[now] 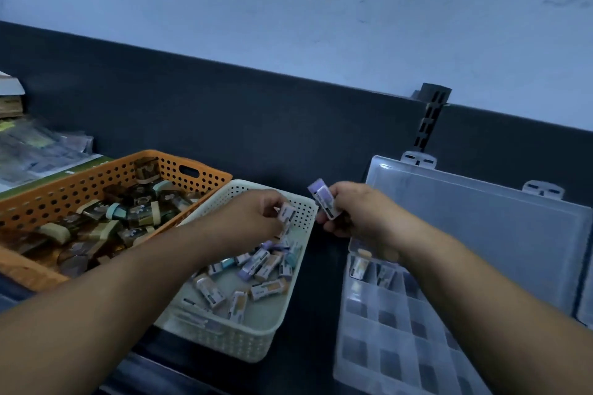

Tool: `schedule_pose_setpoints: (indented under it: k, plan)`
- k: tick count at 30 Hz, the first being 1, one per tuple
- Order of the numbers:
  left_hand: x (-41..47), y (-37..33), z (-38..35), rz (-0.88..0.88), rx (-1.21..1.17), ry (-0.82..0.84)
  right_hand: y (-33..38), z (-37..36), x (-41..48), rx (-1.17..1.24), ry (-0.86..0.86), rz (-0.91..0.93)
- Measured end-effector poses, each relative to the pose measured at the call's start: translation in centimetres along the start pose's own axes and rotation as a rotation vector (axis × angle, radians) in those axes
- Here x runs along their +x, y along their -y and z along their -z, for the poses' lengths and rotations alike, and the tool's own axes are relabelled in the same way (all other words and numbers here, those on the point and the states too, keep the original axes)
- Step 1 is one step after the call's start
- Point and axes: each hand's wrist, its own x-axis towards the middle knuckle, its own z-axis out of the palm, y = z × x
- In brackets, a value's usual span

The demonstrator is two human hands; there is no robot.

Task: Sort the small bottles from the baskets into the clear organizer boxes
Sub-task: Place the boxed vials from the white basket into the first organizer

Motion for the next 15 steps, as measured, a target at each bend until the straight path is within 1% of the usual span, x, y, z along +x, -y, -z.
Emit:
schedule_pose_setpoints:
  k: [3, 5, 8, 12, 15]
  plan:
    - [0.5, -2.3, -1.8, -0.007, -0.089, -0.001, -0.3, 2.7, -2.4, 0.25, 0.022, -0.049]
    - [0.9, -3.8, -3.3, 0.007, -0.175, 0.029, -0.9, 4.6, -3.9, 0.311, 0.01, -0.042]
    - [1.4, -5.8, -5.7, 0.019, -0.255, 0.103, -2.3, 7.4, -5.5, 0.28, -0.034, 0.014]
    - [2.6, -7.4, -8.8, -0.05, -0.136, 0.157, -4.9, 11.4, -7.7, 0.144, -0.147, 0.096]
    - [3.5, -8.7, -10.9, -0.083, 0.007, 0.143, -6.8, 13.9, -9.4, 0.139, -0.253, 0.105]
